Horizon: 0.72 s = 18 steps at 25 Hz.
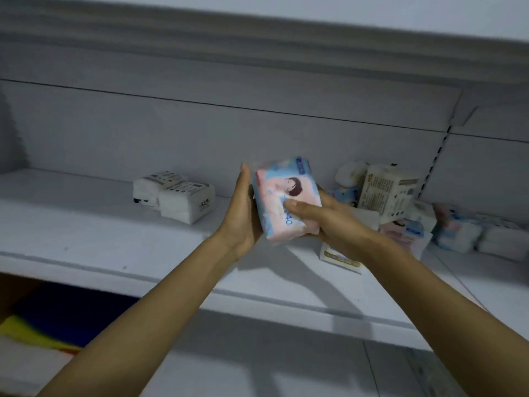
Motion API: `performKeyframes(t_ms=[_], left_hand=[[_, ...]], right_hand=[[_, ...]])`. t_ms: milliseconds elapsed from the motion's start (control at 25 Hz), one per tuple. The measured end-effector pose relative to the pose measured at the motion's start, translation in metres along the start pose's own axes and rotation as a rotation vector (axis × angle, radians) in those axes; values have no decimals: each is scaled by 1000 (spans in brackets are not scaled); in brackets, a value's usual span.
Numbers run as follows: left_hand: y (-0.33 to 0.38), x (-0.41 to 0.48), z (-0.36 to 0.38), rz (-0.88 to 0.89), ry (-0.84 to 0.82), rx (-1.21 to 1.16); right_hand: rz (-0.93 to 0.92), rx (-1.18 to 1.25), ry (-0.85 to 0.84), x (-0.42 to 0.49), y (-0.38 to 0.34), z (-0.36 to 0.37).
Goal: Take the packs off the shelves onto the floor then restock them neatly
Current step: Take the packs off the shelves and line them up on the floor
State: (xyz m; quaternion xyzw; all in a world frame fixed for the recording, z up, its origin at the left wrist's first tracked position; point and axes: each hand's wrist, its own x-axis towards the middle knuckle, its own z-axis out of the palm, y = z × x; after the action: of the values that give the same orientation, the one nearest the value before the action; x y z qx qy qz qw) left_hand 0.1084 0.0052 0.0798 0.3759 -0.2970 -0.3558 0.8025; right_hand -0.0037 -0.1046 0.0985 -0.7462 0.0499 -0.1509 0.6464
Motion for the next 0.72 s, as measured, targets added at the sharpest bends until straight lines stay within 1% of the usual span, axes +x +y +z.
performKeyframes(t_ms=[40,120,200,240,280,360,400,440,480,560,600,720], left_hand=[[-4,-20,11,-5,44,6],[-18,-58,31,-15,196,49],[-44,-95,39,-8,433,152],[-58,-118,40,-13,515,196],[-71,-146,41,-22,563,215],[-95,-205,44,-44,631,191],[-105,-232,43,-61,666,168],[-112,-257,43,-70,690,150],[-119,-278,38,-78,732,143],[-125,-315,25,-98,852,125],[-123,-332,17,-104,914,107],[-117,-373,-9,-77,1044,110]], right_hand=[[0,-35,-46,-18,2,5],[-33,-129,-102,-56,7,15],[-123,-290,-87,-95,21,25],[-180,-424,-62,-112,33,31],[-202,-562,-30,-130,45,39],[-163,-812,32,-166,68,62],[-174,-895,27,-182,79,75],[-198,-934,-13,-197,87,87],[-200,-919,-80,-211,96,100],[-132,-727,-213,-235,106,123],[-61,-593,-234,-245,111,134],[233,-210,-185,-265,129,168]])
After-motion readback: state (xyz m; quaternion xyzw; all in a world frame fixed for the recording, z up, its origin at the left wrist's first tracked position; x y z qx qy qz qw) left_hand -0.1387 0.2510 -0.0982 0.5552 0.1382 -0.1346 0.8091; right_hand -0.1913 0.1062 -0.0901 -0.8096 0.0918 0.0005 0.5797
